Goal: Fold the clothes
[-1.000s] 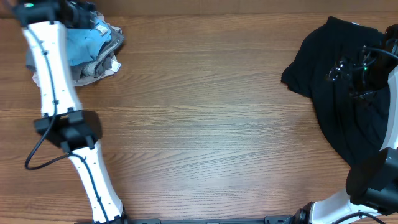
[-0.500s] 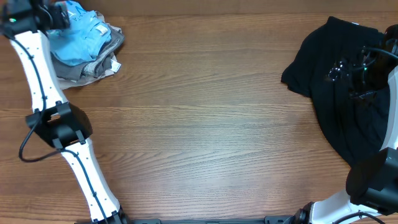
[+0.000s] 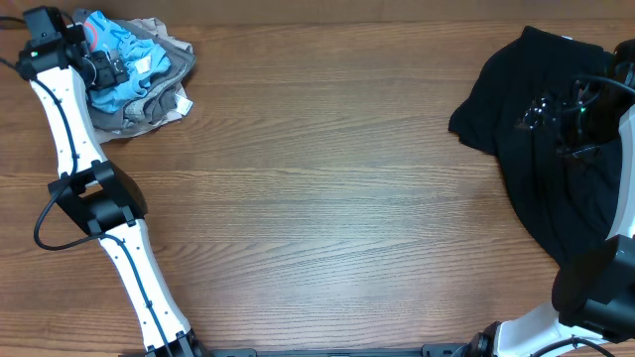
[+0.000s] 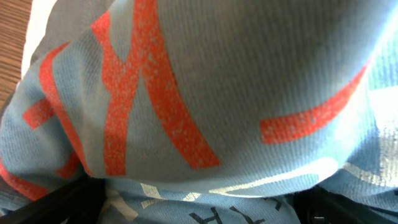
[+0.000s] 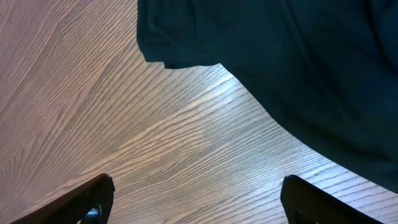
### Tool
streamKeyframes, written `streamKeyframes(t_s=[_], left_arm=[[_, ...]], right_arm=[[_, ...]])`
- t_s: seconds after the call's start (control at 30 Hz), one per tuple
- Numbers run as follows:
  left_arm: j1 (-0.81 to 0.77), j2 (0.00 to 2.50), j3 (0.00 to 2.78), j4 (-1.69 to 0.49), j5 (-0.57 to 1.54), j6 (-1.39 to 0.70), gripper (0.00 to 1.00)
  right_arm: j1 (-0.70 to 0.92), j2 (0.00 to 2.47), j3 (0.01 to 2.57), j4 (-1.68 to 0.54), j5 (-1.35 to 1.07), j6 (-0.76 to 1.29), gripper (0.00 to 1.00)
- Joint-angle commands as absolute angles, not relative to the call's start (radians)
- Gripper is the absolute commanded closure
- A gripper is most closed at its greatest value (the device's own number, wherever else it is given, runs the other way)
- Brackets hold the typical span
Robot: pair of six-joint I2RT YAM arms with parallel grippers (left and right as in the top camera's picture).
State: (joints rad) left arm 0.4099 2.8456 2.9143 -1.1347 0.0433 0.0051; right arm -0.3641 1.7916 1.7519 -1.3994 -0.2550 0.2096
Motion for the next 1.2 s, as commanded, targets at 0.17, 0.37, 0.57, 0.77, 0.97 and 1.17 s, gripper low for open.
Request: streamKeyframes(t_s=[0.17,0.37,0.57,0.77,0.97,1.17], left_arm=[[0.411,2.847,2.844,-1.265,-0.025,-0.015,0.00],[0.370,2.644,2.844,-1.312,-0.025,0.005,0.00],[0.326,2.454,2.844,-1.350,-0.025,0.004,0.00],[0.278,2.290,2.844,-1.445,-0.025,-0.002,0.00],[0.227,2.216,2.844,-1.518,0.054,-0.033,0.00],[0.202,2.226,2.842,-1.518,0.056,-0.033,0.00]], right_arm=[[-0.360,1.794,1.754,-1.396,-0.229,0.206,0.00],[-0.360,1.773,1.798,-1.392,-0.221,0.151,0.00],[-0.360,1.720,1.922,-1.416,-0.209,0.125,0.00],[-0.360,1.652,2.070,-1.488,-0.194,0.122,0.00],[-0.343,1.540,2.111,-1.586,-0.191,0.047,0.00],[-0.322,1.417,2.111,-1.668,-0.173,0.044,0.00]])
